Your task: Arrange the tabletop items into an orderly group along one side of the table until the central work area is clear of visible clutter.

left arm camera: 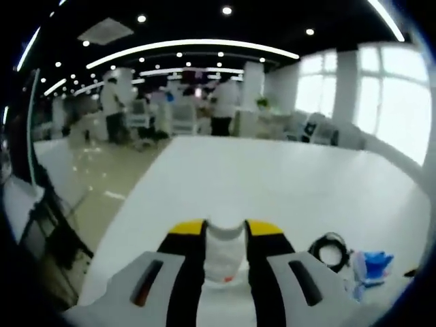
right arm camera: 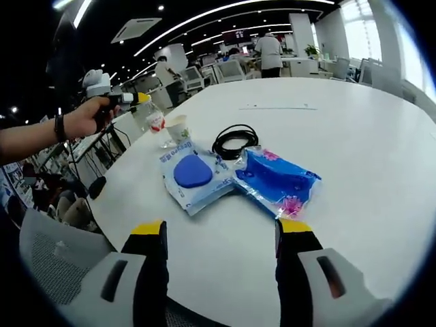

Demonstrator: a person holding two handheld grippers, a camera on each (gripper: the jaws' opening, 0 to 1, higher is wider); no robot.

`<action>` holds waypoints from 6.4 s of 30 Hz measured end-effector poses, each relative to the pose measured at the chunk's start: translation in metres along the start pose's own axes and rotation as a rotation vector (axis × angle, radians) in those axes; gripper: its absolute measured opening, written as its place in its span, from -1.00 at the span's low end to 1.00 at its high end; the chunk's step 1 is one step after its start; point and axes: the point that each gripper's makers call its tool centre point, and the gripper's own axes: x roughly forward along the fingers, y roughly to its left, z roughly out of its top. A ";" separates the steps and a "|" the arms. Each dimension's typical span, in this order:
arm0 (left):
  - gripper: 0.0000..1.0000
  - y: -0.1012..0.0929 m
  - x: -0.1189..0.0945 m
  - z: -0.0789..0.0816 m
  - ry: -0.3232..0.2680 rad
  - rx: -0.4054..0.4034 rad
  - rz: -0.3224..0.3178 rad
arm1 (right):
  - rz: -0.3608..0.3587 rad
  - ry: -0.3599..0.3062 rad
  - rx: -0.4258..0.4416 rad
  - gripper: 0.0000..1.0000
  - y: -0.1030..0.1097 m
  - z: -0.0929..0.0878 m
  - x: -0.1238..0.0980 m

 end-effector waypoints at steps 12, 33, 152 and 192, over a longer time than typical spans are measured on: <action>-1.00 0.012 0.007 -0.008 0.042 0.082 -0.141 | 0.006 0.017 -0.020 0.26 0.003 -0.003 0.003; -0.10 0.004 0.021 0.001 0.041 0.008 -0.108 | 0.003 0.018 -0.011 0.26 0.002 -0.004 0.002; -0.58 -0.013 0.031 -0.004 0.151 0.230 -0.420 | 0.020 0.042 0.000 0.15 0.005 -0.011 0.005; 0.07 -0.060 -0.068 -0.068 0.147 0.020 -0.355 | 0.090 0.021 -0.030 0.21 0.026 -0.003 0.007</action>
